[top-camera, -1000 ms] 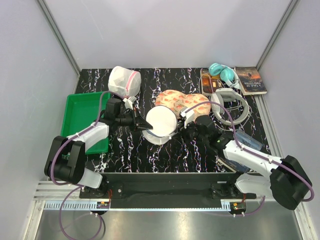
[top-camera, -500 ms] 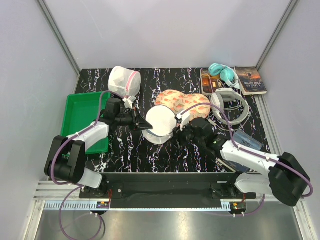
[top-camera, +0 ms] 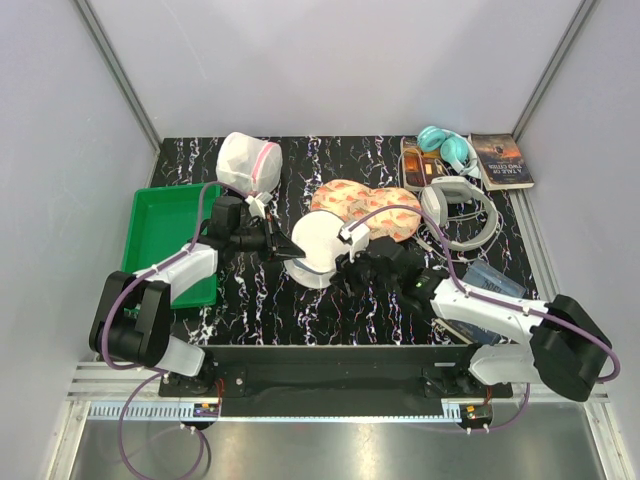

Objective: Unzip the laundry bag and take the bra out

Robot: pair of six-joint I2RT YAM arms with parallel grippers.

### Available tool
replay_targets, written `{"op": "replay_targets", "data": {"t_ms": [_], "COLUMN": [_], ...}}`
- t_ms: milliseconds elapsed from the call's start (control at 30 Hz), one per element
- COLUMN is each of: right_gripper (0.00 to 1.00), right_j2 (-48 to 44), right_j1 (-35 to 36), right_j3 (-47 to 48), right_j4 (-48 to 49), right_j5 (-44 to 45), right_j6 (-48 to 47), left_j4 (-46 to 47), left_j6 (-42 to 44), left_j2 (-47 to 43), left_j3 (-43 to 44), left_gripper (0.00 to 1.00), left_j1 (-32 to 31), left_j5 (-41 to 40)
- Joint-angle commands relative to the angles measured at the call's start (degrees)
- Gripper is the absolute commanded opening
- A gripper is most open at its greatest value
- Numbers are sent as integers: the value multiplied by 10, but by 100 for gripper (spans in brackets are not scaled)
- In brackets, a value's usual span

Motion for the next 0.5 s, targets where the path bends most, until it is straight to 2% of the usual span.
{"op": "replay_targets", "data": {"t_ms": [0, 200, 333, 467], "right_gripper": [44, 44, 45, 45], "right_j2": [-24, -23, 21, 51], "right_j1": [12, 22, 23, 22], "right_j3": [35, 42, 47, 51], "right_j4": [-3, -2, 15, 18], "right_j5": [28, 6, -37, -41], "right_j6": [-1, 6, 22, 48], "left_j4": [18, 18, 19, 18], "left_j6": [2, 1, 1, 0], "left_j2": [-10, -12, -15, -18], "left_j3": [19, 19, 19, 17], "left_gripper": [0, 0, 0, 0], "left_j1": [4, 4, 4, 4], "left_j5": [12, 10, 10, 10]}}
